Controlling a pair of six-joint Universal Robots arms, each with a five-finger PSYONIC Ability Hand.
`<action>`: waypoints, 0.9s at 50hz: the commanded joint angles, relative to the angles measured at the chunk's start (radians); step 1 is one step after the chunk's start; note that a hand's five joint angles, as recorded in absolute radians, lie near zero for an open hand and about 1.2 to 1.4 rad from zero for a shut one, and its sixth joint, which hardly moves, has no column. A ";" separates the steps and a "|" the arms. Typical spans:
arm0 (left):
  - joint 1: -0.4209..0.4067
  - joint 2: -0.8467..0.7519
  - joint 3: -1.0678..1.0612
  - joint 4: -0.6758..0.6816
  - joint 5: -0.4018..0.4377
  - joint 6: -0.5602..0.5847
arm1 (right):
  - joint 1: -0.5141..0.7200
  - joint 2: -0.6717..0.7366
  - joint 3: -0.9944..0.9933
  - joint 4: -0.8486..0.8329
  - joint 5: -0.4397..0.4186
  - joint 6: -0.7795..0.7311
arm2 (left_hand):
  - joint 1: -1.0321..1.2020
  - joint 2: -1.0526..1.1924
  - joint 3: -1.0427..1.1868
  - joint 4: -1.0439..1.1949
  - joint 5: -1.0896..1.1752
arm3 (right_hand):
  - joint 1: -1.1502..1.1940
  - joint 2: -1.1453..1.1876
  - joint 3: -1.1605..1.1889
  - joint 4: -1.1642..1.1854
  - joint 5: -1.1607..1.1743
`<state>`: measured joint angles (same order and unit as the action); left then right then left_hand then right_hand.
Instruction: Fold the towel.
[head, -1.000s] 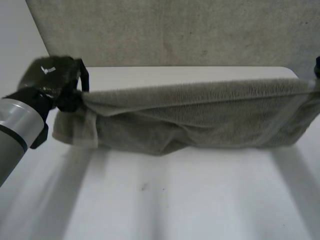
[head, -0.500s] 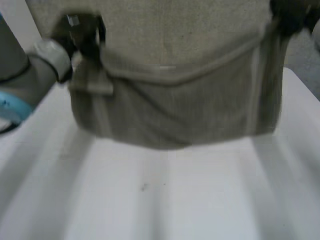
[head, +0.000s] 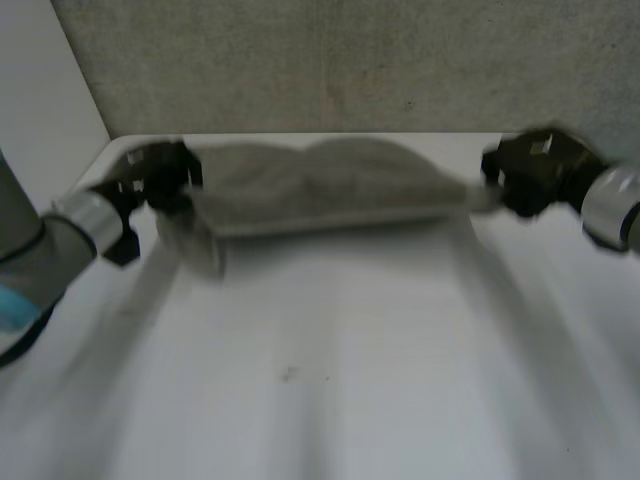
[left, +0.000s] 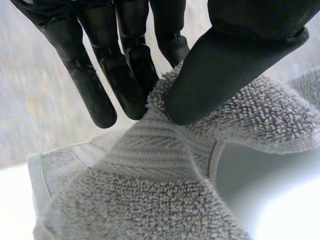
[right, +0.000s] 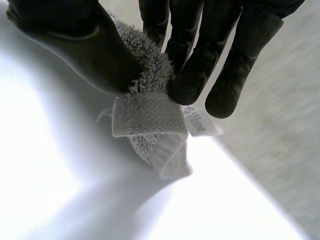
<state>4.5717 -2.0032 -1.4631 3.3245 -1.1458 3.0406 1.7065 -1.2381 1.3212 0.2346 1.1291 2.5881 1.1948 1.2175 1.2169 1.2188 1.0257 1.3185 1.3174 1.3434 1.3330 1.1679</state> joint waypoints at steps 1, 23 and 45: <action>0.039 0.018 -0.181 -0.090 0.032 0.228 | -0.053 -0.004 0.208 0.094 0.032 -0.242 | 0.201 0.179 0.179 0.178 0.196 | 0.078 0.079 0.053 0.063 0.054; 0.023 -0.169 0.039 -0.223 0.008 0.495 | -0.137 0.006 0.283 0.014 0.017 -0.249 | -0.099 -0.122 -0.121 -0.123 -0.105 | 0.078 0.079 0.053 0.063 0.054; -0.062 -0.183 0.230 -0.171 -0.138 0.488 | -0.134 0.034 0.320 -0.130 0.026 -0.167 | -0.808 -0.831 -0.830 -0.832 -0.813 | 0.078 0.079 0.053 0.063 0.054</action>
<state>4.5346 -2.2834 -1.1857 3.1676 -1.2426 3.5321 1.5725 -1.2021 1.6314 0.1168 1.1515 2.4213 0.3877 0.3824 0.3829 0.3825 0.2034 1.3189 1.3174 1.3434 1.3330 1.1680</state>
